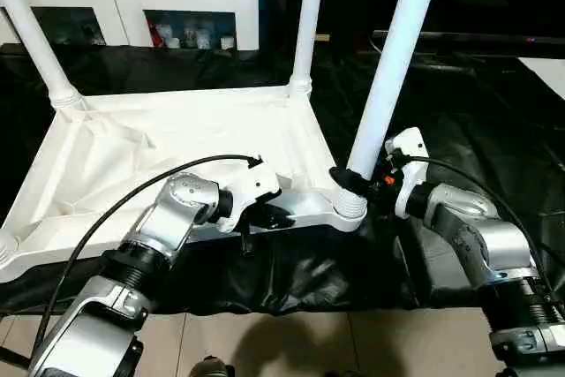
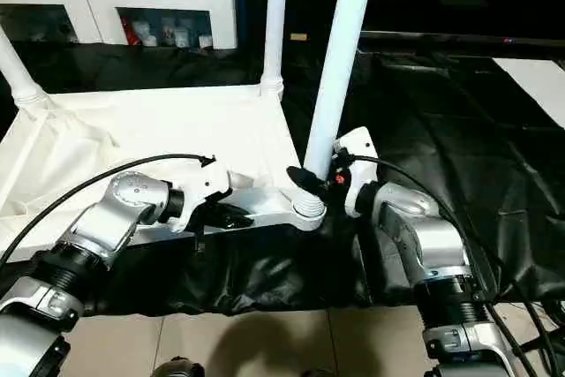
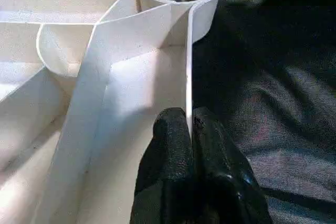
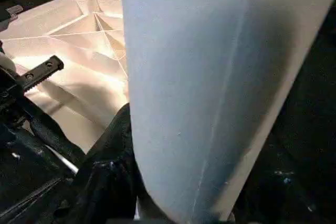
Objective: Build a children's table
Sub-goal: Insert table leg to table base
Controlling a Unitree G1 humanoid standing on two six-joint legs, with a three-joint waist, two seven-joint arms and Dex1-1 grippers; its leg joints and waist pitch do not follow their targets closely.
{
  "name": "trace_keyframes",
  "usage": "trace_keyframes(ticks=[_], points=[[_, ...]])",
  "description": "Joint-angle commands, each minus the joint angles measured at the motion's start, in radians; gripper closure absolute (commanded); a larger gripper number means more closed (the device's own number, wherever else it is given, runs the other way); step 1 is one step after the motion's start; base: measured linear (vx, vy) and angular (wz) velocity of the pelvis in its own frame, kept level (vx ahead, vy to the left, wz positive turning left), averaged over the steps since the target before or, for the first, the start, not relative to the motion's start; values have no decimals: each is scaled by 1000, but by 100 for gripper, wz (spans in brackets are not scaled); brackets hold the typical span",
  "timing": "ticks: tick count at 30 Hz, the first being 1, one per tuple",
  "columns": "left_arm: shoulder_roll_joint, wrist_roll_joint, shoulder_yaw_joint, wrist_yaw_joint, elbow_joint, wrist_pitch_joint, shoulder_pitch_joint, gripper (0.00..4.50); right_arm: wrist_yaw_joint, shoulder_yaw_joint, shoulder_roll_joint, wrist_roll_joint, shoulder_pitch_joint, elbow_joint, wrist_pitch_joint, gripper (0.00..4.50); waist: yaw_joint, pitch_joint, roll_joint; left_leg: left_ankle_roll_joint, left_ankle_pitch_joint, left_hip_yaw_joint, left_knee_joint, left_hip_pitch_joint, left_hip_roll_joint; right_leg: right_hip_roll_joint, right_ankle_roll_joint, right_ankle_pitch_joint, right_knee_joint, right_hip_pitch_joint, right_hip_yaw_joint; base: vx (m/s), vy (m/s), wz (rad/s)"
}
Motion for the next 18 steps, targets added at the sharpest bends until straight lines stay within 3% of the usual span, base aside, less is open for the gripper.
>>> trace_keyframes(ticks=[1,8,18], points=[[-28,-58,11,-23,-58,-2,-4,450,-8,-22,-1,0,20,40,4,262,1,-82,-6,-3,-350,2,-72,25,3,-33,-139,-435,-87,49,13,0,0,0],[-41,-64,30,10,-62,12,-10,450,-12,-71,16,32,90,49,-32,262,2,-82,-9,6,-340,3,-72,23,2,-32,-139,-431,-88,51,12,0,0,0],[-50,-60,44,38,-56,14,-12,450,-70,-109,72,45,203,7,-114,262,5,-81,-3,5,-371,0,-75,26,2,-33,-121,-481,-97,45,10,0,0,0]])
